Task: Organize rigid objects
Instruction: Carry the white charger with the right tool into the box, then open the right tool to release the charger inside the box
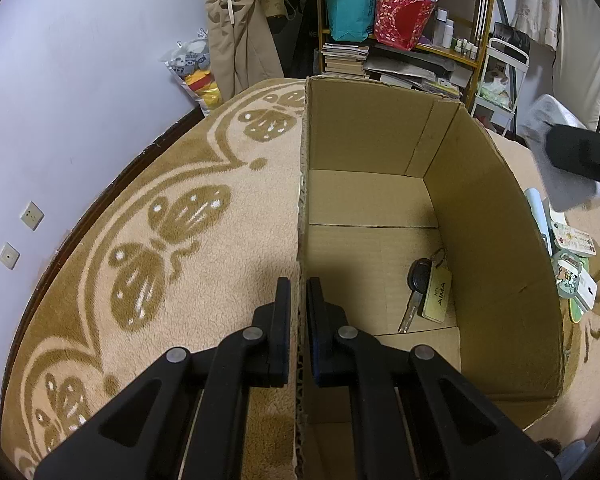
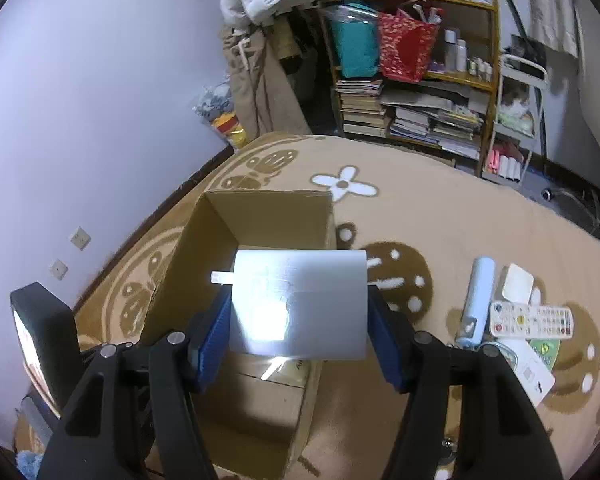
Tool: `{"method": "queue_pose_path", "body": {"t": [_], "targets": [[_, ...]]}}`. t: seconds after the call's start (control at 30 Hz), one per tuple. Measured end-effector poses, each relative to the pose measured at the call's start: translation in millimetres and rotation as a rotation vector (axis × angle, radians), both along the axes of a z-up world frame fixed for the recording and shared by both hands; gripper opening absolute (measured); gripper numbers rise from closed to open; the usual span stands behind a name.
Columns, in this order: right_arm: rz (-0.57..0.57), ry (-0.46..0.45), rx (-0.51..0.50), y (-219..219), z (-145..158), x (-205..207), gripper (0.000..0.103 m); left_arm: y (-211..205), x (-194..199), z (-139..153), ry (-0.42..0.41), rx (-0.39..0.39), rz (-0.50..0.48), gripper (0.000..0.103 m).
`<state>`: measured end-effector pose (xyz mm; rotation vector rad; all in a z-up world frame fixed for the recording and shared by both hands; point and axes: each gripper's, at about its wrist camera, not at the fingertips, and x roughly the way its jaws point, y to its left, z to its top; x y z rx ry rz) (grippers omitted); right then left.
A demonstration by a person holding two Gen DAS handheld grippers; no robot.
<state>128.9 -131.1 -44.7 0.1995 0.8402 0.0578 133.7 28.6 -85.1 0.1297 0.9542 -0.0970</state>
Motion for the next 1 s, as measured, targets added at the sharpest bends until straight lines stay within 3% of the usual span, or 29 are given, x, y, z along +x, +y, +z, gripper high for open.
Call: {"method": "queue_pose_path", "body": {"t": [0.13,0.3,0.8,1.0], "targets": [[0.025,0.014,-0.038,11.4,-5.3,9.2,0.068,-0.4,0.1,0.0,-0.002,0.006,-0.001,0.008],[0.061,0.027,-0.015,18.6,-16.8,15.4,0.068,-5.8,-1.2,-0.6,-0.015,0.046,-0.009,0.008],[0.122,0.019,-0.015,38.2,-27.7,17.1,0.068,0.8,0.9,-2.9,-0.006,0.005,0.001,0.008],[0.121,0.022,-0.081,47.1,-34.4,18.2,0.065,2.0,0.6,-3.2,-0.002,-0.007,-0.001,0.009]]}}
